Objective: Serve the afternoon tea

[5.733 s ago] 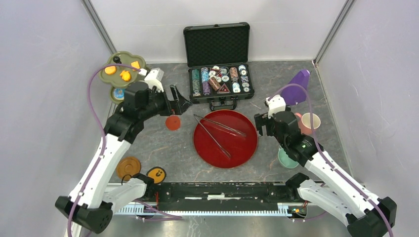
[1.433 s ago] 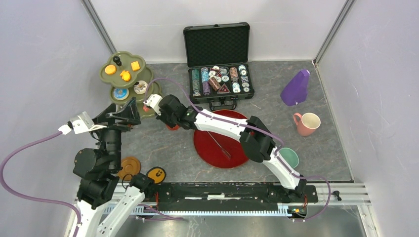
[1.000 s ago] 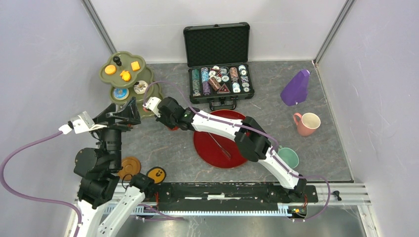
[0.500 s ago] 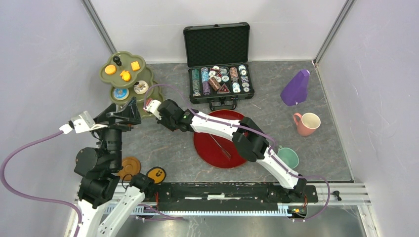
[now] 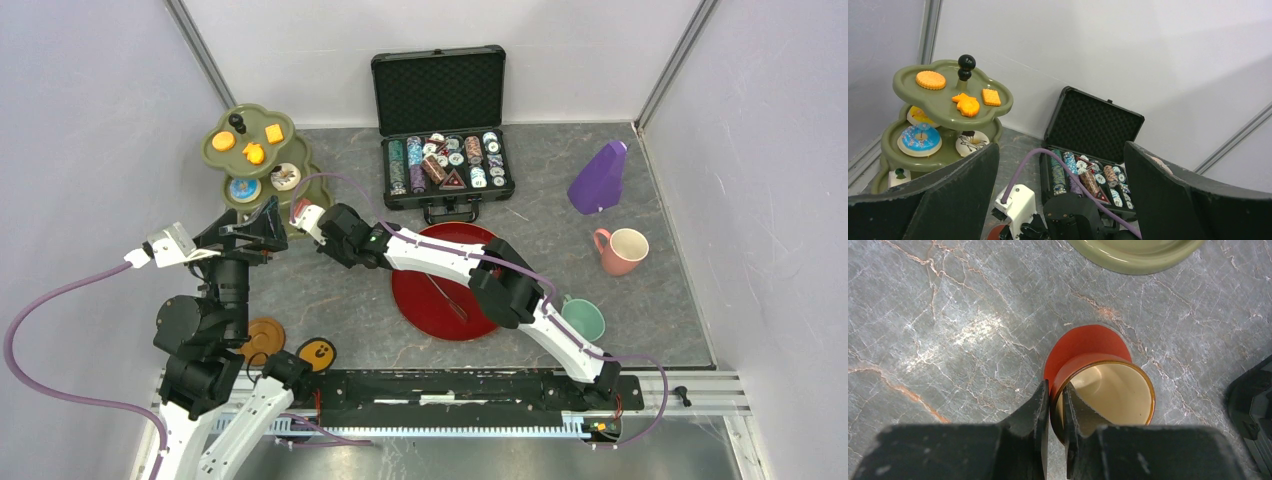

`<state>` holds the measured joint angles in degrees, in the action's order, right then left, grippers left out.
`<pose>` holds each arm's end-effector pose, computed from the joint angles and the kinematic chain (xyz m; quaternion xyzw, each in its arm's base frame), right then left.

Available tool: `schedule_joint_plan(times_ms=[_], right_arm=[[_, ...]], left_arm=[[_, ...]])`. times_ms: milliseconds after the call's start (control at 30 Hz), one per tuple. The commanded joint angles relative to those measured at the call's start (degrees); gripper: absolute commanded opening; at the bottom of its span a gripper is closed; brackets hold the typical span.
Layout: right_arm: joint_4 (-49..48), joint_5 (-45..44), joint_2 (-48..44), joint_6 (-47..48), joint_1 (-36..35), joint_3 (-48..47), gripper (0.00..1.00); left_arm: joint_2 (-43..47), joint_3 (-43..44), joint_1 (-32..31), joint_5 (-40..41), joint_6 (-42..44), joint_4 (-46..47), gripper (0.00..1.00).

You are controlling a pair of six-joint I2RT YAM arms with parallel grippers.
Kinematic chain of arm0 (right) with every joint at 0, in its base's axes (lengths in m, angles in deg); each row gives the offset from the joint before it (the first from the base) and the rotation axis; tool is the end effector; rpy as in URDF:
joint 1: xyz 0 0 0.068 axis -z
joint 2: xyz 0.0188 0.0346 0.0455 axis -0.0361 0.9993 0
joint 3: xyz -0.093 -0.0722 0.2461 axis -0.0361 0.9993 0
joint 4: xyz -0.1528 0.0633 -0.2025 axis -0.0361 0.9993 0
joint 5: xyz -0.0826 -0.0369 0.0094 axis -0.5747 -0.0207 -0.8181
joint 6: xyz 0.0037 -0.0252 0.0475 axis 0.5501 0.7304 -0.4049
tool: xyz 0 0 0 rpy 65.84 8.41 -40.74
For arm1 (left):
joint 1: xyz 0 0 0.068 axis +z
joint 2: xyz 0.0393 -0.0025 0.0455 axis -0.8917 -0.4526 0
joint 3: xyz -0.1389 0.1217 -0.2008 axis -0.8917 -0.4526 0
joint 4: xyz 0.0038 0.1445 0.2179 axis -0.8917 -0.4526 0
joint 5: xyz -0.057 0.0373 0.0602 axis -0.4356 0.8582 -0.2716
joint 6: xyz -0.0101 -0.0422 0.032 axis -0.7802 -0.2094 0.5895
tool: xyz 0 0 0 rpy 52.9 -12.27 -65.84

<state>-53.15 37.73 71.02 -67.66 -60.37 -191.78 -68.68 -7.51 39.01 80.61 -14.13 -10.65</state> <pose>0.2609 0.4898 0.1863 -0.4821 0.7708 0.1457 0.3902 0.0539 -0.0056 0.4097 -0.1719 0.5725 -0.1538 0.7868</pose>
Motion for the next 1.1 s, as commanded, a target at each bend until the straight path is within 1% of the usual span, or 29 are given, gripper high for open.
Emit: schedule_joint_plan(times_ms=[0,100,167,567,767,833,900,933,967,1067], right_arm=[[-1.8,0.2,0.7,0.3,-0.3,-3.1,0.17],[-1.7,-0.1,0.8,0.3,-0.3,-3.1,0.2],[-1.5,-0.1,0.7,0.0,-0.3,-3.2,0.24],[-0.7,-0.7,-1.6,-0.7,-0.4,-4.3,0.43],[-0.1,-1.4,-3.1,-0.4,-0.4,-4.8,0.45],[1.7,-0.1,-4.1,-1.4,-0.6,-6.3,0.48],[3.5,1.1,-7.0,-2.4,-1.0,-6.3,0.51],[3.4,1.4,-10.0,-2.8,-1.2,-4.0,0.54],[2.6,2.2,-13.8,-3.5,-1.3,0.4,0.56],[-2.2,2.6,-26.0,-6.4,-0.7,17.8,0.61]], left_arm=[[-0.7,-0.1,0.5,0.1,1.6,2.4,1.0],[-0.7,-0.1,0.5,0.1,1.6,2.4,1.0],[-0.7,-0.2,0.5,0.2,1.5,2.4,1.0],[-1.0,-0.3,0.6,0.2,1.4,2.3,1.0],[-1.2,-0.3,0.8,0.1,1.2,2.3,1.0],[-1.3,-0.3,0.7,0.1,1.3,2.2,1.0],[-1.3,-0.2,0.8,0.2,1.4,2.2,1.0],[-1.5,-0.2,0.7,0.3,1.4,2.1,1.0],[-1.7,-0.2,0.8,0.6,1.5,2.2,1.0],[-2.8,0.1,0.7,1.4,1.7,1.8,1.0]])
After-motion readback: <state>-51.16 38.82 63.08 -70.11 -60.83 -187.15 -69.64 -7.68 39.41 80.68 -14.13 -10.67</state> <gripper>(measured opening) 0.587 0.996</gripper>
